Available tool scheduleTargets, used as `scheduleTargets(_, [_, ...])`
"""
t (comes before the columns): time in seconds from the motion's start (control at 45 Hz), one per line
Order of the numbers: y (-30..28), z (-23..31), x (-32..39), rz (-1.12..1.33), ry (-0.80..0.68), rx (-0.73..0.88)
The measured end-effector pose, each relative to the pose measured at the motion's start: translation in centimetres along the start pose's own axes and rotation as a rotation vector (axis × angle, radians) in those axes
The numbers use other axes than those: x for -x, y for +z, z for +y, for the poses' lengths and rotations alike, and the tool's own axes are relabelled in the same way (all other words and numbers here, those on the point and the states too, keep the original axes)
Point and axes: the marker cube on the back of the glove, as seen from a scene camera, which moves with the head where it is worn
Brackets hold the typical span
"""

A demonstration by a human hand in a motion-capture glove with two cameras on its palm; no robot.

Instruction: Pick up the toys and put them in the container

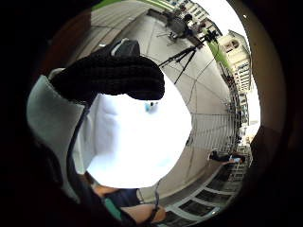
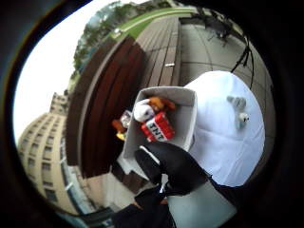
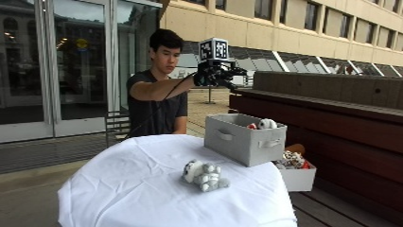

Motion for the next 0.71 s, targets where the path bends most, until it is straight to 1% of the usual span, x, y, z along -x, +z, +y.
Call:
scheduleTargets(0.133, [2.9, -1.8, -7.1, 0.025, 0.082, 0.042])
scheduleTargets(0.267, [8.1, -3.2, -13.1, 0.043, 0.130, 0.078])
scheduleTargets(0.422, [13.5, -3.2, -15.8, 0.046, 0.183, 0.140])
scheduleTargets(0.533, [19.3, -3.0, -17.9, 0.050, 0.221, 0.201])
scheduleTargets(0.711, [25.4, -2.9, -19.1, 0.020, 0.230, 0.220])
